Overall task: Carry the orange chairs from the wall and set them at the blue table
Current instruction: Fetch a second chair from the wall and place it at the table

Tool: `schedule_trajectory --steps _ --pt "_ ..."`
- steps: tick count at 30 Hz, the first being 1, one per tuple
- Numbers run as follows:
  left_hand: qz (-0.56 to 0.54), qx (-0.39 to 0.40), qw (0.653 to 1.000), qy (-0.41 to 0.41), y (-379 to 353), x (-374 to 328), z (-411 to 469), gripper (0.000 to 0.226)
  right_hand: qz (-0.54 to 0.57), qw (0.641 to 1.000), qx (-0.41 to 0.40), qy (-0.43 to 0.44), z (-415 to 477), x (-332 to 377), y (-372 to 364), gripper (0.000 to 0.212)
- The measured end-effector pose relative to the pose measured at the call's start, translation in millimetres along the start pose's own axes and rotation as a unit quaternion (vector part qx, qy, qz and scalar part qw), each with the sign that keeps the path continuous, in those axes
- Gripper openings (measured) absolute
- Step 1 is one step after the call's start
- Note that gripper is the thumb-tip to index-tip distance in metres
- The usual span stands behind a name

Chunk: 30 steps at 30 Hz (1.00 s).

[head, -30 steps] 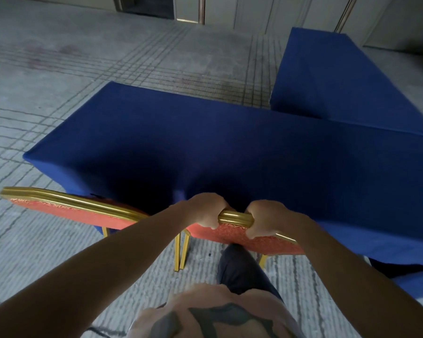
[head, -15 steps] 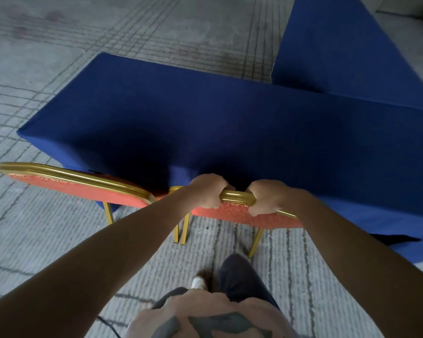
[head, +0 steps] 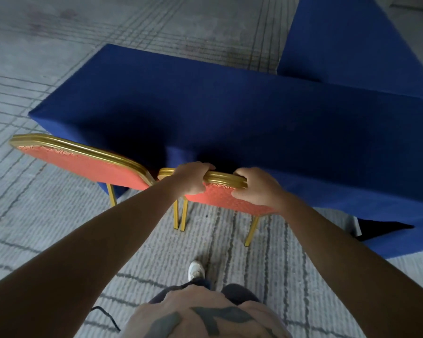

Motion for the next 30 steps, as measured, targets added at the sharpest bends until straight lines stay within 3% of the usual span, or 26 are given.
schedule_trajectory --steps 4,7,20,23,30 --pt "-0.027 -0.045 0.997 0.061 -1 -7 -23 0.095 0.041 0.999 -0.026 -0.003 -29 -8 1 0.066" --pt "-0.072 -0.055 0.992 0.093 -5 -18 -55 0.101 0.056 0.998 -0.030 0.015 -58 -7 3 0.079" --pt "-0.249 -0.111 0.939 0.209 -34 -58 -210 0.049 0.108 0.992 0.052 0.034 -192 6 -21 0.057" --pt "-0.300 -0.105 0.915 0.249 -39 -42 -233 0.049 0.104 0.992 0.061 0.046 -201 26 -25 0.056" --pt "-0.360 -0.199 0.837 0.362 -22 33 -306 0.057 0.102 0.987 0.064 0.110 -193 126 -50 0.049"
Point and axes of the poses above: each hand's wrist, its own z-axis towards the middle knuckle, its own y-axis out of the back of the hand, x = y × z, the point moved 8 cm from there along z, towards the middle knuckle, and after that the axes turned 11 degrees about -x, right-handed, at the moved point
